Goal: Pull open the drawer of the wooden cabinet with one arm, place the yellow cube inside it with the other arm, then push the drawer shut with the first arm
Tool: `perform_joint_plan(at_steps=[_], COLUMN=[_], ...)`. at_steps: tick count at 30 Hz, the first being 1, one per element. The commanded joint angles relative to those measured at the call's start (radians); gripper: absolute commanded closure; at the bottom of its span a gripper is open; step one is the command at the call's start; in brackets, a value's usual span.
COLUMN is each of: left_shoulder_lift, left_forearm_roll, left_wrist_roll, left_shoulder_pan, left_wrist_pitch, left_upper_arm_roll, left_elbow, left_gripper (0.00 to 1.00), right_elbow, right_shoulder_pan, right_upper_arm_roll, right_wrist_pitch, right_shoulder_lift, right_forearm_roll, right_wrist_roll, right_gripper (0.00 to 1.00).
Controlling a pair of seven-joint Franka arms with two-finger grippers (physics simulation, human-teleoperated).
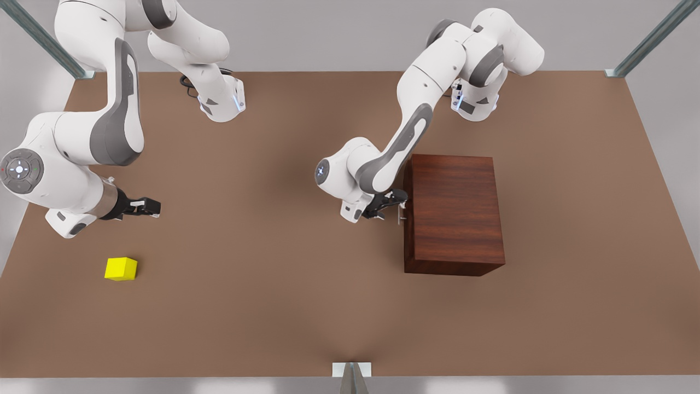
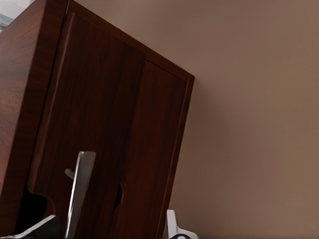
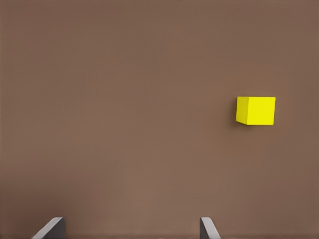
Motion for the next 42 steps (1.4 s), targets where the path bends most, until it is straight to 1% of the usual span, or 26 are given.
perform_joint_plan(at_steps=[1,5,6,9,12,14,20,31,42], left_shoulder_lift=[-0.003,-0.005,-0.005,-0.011,-0.016,-0.012,-0.022,-0.006,-0.025], left_forearm_roll=[0.006,-0.008,-0.056,-0.175,-0.221,-0.215,-0.119,-0.131,-0.220], left_wrist_roll=[0.012,0.012,0.002,0.001,0.004,0.007,0.050,0.018,-0.021], left_shoulder_pan=[-0.001,0.005,0.006,0.032,0.055,0.063,0.055,0.054,0.032], left_wrist_pitch=[0.004,0.010,0.044,0.053,0.090,0.127,0.049,0.128,0.165], left_upper_arm_roll=[0.000,-0.002,-0.002,0.006,0.006,0.005,0.015,0.012,0.006], left_elbow=[-0.009,-0.002,0.009,0.095,0.098,0.089,0.058,0.035,0.049], left_gripper=[0.00,0.00,0.00,0.00,0.00,0.00,0.00,0.00,0.00], right_elbow=[-0.001,0.001,0.001,0.001,0.001,0.001,0.001,0.001,0.001], right_shoulder_pan=[0.000,0.000,0.000,0.000,0.000,0.000,0.000,0.000,0.000], right_upper_arm_roll=[0.000,0.000,0.000,0.000,0.000,0.000,0.000,0.000,0.000], right_wrist_pitch=[-0.001,0.001,-0.001,-0.001,0.001,0.001,0.001,0.001,0.001], right_shoulder_lift=[-0.001,-0.001,-0.001,-0.001,-0.001,-0.001,-0.001,-0.001,-0.001], right_forearm_roll=[0.001,0.001,0.001,0.001,-0.001,-0.001,-0.001,-0.001,-0.001], right_wrist_roll=[-0.001,-0.001,-0.001,-0.001,-0.001,-0.001,-0.001,-0.001,-0.001], right_gripper=[0.00,0.00,0.00,0.00,0.00,0.00,0.00,0.00,0.00])
